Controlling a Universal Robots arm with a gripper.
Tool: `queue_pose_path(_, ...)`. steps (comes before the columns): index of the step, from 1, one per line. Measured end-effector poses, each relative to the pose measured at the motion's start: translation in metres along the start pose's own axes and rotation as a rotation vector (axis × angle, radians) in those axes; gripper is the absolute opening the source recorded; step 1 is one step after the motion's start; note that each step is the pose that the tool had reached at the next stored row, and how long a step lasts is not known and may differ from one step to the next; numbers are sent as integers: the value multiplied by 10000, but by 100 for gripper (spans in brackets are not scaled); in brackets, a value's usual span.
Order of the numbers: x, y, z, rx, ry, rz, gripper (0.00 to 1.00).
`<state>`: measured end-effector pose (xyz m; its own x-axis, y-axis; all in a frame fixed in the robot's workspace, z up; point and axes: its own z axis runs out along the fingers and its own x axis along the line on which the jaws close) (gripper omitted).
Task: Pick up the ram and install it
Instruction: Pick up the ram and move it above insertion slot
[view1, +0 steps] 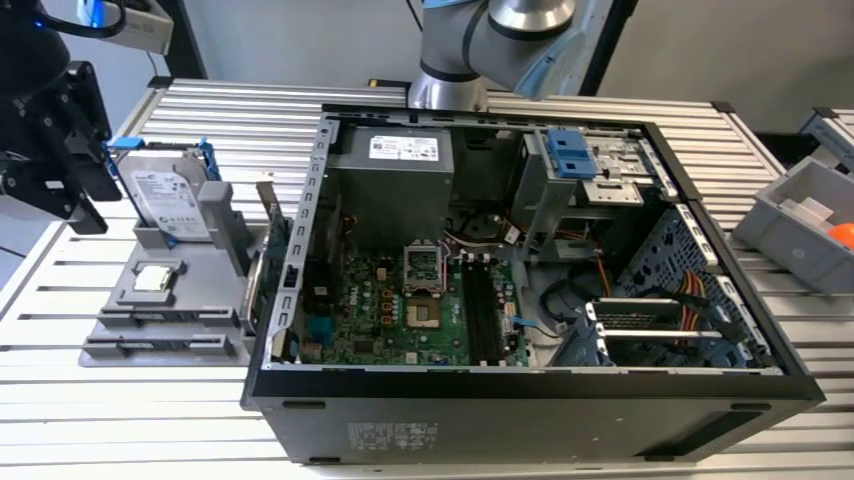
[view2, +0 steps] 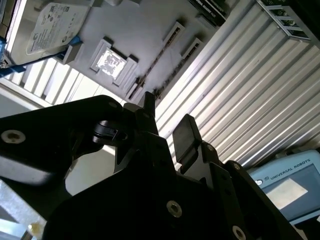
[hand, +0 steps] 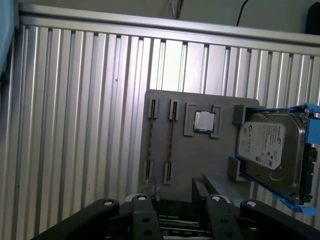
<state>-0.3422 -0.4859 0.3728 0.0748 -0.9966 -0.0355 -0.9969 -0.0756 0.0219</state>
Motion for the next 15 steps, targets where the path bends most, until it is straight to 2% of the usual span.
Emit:
queue_pose_path(6,1,0,17,1,0,0,100)
queue_pose_path(15,1,-2,83,1,2,0,100)
